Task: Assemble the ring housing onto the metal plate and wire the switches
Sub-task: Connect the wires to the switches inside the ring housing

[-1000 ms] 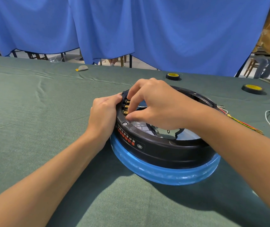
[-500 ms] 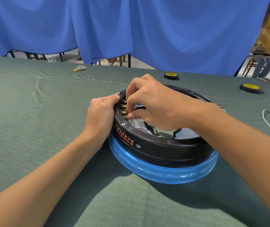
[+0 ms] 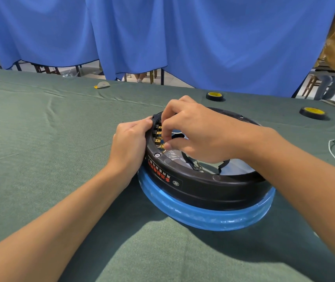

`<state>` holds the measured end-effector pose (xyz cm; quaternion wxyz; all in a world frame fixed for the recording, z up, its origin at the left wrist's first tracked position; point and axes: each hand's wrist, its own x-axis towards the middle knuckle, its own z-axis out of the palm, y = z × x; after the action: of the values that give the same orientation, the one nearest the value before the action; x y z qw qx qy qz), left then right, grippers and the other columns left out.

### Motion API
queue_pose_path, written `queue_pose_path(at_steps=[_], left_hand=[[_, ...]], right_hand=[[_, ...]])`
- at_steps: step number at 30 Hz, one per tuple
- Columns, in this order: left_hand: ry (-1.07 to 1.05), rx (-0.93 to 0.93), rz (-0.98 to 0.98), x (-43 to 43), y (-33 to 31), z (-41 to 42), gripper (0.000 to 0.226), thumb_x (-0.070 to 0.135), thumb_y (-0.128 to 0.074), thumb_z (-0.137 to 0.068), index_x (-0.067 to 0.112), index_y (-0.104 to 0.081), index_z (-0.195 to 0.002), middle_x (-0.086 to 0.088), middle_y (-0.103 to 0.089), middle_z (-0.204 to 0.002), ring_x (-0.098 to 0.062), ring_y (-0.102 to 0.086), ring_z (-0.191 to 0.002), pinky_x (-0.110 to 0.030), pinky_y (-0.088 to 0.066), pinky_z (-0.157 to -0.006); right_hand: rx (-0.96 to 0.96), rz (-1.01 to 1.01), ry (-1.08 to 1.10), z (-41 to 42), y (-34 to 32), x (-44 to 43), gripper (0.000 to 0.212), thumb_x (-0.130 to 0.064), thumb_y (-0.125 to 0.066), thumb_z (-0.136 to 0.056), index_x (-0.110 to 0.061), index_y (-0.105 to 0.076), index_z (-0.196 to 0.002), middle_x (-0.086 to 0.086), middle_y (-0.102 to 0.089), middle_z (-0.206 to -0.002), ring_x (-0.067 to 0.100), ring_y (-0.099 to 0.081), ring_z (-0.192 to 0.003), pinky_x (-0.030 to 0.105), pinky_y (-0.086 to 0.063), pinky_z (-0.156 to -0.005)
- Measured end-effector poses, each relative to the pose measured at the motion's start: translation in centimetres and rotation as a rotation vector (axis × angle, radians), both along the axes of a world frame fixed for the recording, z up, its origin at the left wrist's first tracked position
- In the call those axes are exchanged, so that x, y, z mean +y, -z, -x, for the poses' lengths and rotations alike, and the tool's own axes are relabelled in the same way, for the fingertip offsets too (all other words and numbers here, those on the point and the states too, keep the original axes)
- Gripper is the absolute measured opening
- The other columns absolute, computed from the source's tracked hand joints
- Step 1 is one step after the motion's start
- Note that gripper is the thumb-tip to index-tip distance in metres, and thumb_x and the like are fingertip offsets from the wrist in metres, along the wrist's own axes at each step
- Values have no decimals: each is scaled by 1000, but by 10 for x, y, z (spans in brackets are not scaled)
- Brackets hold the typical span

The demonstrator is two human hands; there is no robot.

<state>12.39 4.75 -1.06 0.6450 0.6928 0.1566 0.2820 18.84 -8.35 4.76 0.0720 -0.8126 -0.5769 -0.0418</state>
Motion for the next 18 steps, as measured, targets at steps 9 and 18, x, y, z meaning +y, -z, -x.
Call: queue_pose_path(at_steps=[9,18], left_hand=[[-20,3,0,1,3,-3,47,35,-53,-73,-6,-68,-90,-33,-66,-102,-47,-63,-95,-63,-42,-98],[-16,-12,0,1,6,-4,30,33,-54,-77,25,-71,-53,2,-65,-60,-23,-55,-75,-43,-39,-77]], right_hand=[[-69,-69,3,7,9,1,14,-30,-60,-93,-22,-58,-82,-3,-46,-116,16,-32,-118,26,-35,-97],[-78,-104,-9,12,11,5,18,-24,-60,-92,-20,-51,-77,1,-47,-119,19,-33,-118,35,-40,-97]])
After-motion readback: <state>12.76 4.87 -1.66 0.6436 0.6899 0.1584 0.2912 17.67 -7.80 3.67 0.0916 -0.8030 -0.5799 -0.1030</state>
